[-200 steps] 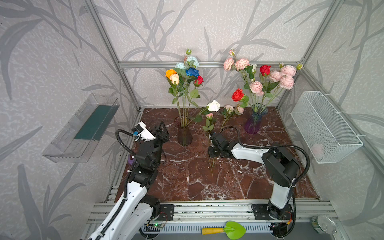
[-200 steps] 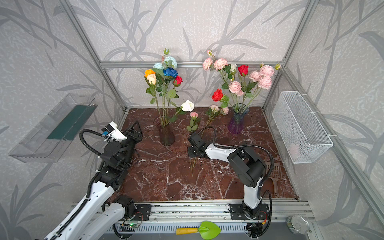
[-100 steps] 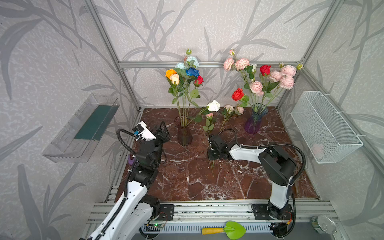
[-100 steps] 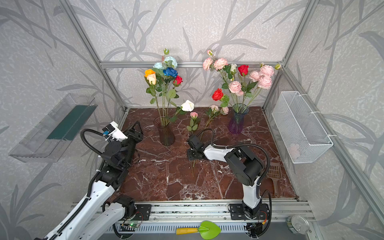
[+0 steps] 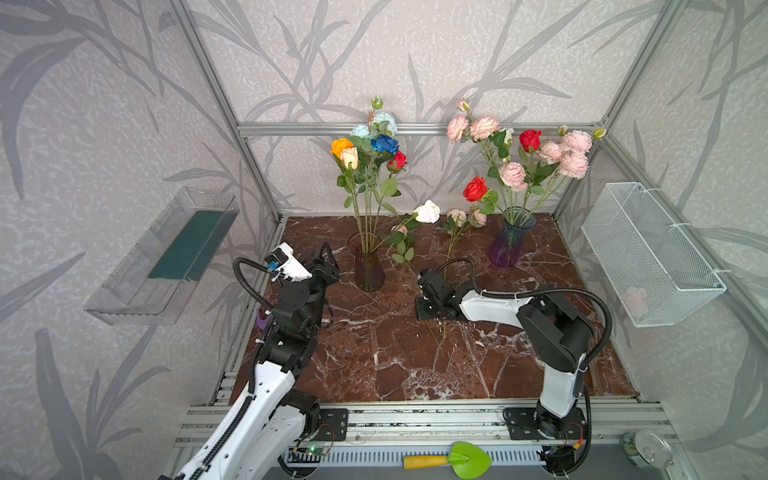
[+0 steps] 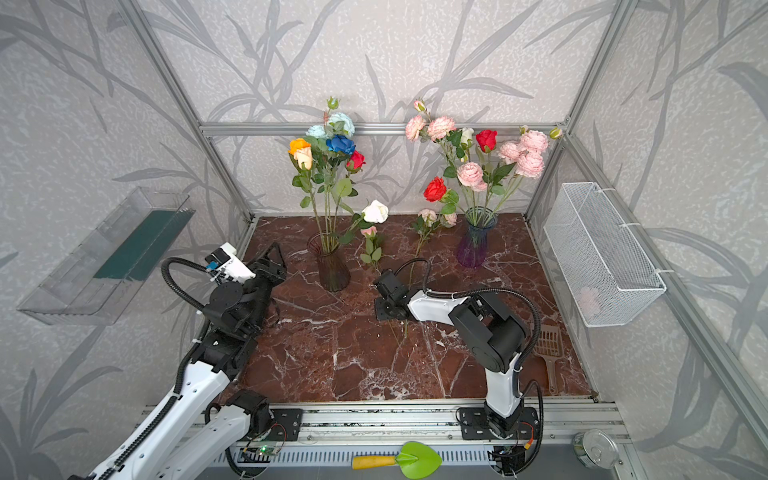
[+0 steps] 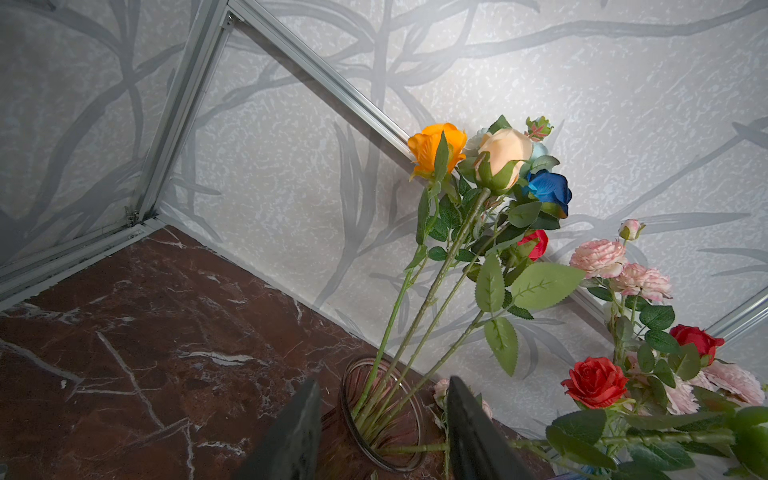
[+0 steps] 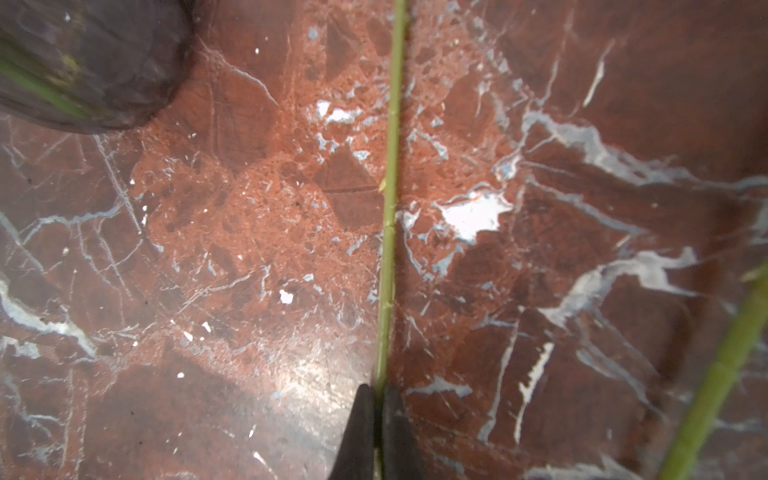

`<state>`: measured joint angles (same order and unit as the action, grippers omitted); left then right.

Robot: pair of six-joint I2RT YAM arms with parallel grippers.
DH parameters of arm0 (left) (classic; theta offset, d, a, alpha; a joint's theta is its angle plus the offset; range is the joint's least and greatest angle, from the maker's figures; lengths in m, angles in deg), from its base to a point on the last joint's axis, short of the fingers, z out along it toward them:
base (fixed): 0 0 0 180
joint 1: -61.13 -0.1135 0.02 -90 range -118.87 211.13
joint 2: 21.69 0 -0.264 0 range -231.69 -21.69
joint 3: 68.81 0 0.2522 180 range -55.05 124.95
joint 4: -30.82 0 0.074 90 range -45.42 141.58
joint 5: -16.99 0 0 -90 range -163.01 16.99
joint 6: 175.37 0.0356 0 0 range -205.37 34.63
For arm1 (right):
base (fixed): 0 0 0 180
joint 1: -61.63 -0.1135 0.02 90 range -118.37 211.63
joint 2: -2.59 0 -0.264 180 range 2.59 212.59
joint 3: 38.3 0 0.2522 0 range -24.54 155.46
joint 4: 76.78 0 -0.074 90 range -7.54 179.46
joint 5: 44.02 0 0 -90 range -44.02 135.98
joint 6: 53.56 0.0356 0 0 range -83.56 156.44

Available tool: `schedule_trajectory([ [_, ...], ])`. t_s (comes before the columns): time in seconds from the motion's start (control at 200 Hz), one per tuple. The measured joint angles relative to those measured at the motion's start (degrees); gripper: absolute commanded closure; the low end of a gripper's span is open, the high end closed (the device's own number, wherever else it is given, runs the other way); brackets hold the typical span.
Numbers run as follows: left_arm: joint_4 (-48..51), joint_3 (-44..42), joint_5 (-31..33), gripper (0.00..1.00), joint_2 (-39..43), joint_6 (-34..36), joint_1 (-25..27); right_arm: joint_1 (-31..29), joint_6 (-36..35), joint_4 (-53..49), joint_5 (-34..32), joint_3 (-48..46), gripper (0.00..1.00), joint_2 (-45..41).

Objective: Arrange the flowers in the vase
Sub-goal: 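Open the left gripper at the vase while the right gripper grasps the pink rose stem, then lift the pink rose with the right gripper toward the left gripper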

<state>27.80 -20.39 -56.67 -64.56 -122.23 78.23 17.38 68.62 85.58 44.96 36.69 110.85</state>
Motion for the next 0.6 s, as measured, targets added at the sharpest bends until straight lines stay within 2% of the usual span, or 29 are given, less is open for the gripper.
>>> schedule_trajectory([
  [0.215, 0.0, 0.0, -0.7, 0.49, -0.1, -0.2, 0.0, 0.1, 1.8, 5.5, 0.0, -5.6, 1.0, -6.3],
  [0.6, -2.4, 0.0, -4.8, 0.49, -1.4, -0.1, 0.0, 0.4, -1.0, 11.3, -3.9, -12.8, 1.0, -27.1],
])
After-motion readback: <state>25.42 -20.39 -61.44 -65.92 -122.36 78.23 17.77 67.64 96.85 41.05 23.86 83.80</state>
